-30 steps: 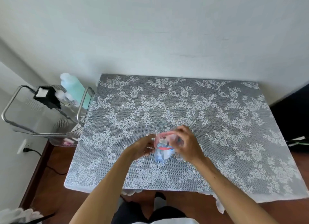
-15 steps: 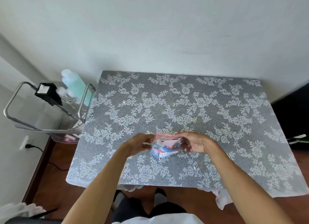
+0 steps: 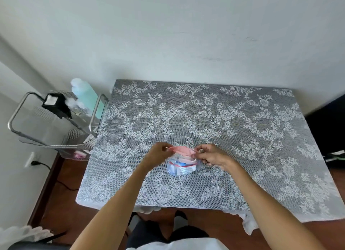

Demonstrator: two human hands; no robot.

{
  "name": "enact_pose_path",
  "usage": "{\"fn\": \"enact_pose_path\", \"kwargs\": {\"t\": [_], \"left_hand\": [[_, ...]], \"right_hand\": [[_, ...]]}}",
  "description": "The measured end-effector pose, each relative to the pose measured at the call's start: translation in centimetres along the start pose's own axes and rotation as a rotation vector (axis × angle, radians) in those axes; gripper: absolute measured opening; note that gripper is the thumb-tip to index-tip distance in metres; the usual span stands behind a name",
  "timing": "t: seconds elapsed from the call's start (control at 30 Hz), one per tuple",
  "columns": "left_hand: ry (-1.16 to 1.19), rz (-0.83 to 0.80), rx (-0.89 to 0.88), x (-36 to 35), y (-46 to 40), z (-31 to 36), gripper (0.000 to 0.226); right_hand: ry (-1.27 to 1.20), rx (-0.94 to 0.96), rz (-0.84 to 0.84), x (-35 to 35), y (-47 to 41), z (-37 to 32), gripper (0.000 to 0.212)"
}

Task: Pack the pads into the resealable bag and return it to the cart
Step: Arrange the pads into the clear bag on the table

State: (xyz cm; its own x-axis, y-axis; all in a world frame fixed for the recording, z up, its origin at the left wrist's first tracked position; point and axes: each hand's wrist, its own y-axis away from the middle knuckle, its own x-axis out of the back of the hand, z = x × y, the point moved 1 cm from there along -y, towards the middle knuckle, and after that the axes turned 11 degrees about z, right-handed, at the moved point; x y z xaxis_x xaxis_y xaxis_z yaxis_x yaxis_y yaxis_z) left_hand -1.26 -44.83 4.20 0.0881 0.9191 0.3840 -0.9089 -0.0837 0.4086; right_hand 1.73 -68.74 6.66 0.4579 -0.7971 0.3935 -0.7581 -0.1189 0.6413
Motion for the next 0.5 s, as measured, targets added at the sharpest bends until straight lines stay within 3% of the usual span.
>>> {"fn": "enact_pose_path", "kwargs": {"t": [0.2,0.4,0.5], "left_hand": [[-0.078,0.160,-0.076,-0.3,0.4,0.5,0.019],[0.251,-0.097,0.135,0.9,1.1,-1.0,0.026],[0.246,-0.083,0.106,1.2,1.1,-1.3,0.029]], "right_hand": [[0.039,0.194,0.202,-0.7,0.4,0.1,0.012],[-0.090,0.136,0.220,-0.6,0.6,0.8,0.023],[-0.106,0.166,0.182,-0.5,0.8,0.8,0.029]]}}
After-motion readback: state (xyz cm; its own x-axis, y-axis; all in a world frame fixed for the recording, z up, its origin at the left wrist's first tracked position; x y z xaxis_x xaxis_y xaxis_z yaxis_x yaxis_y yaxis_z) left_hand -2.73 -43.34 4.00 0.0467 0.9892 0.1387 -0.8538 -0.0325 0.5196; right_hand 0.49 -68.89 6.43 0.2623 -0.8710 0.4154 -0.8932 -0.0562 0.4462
